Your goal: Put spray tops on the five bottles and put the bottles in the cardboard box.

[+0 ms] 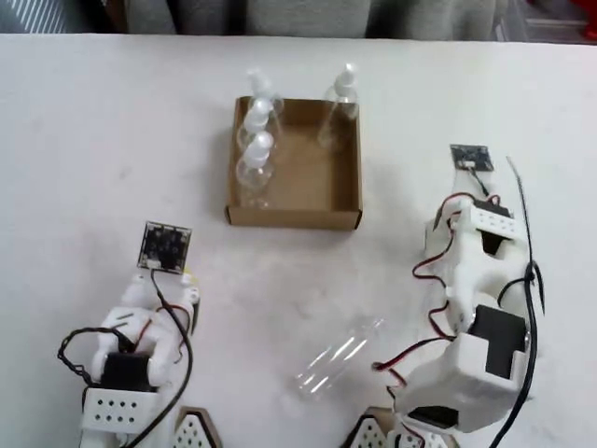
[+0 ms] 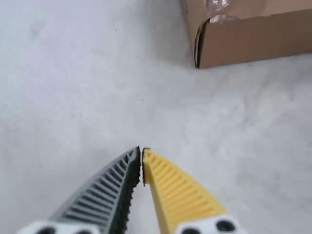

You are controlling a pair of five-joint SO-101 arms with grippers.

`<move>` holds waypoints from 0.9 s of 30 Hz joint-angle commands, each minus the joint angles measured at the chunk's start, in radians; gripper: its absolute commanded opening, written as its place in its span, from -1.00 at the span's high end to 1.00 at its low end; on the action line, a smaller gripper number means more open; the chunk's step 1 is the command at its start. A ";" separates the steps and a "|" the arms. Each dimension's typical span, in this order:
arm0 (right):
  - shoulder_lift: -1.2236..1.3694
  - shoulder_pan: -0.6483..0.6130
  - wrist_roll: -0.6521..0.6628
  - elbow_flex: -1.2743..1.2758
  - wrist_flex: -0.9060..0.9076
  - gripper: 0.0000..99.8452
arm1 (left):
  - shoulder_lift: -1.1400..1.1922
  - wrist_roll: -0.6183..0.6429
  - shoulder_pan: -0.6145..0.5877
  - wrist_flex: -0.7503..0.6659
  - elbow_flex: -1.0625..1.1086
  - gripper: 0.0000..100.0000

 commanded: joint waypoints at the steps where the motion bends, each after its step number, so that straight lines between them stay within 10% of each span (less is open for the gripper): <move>1: -0.044 -0.019 -0.009 -0.017 0.018 0.92 | -0.007 -0.006 -0.012 0.005 -0.003 0.93; 12: -0.493 -0.177 -0.184 -0.021 0.318 0.97 | -0.008 -0.006 -0.015 0.005 -0.003 0.93; 27: -0.677 -0.885 -0.640 -0.020 0.371 0.97 | -0.008 -0.006 -0.058 -0.002 -0.005 0.94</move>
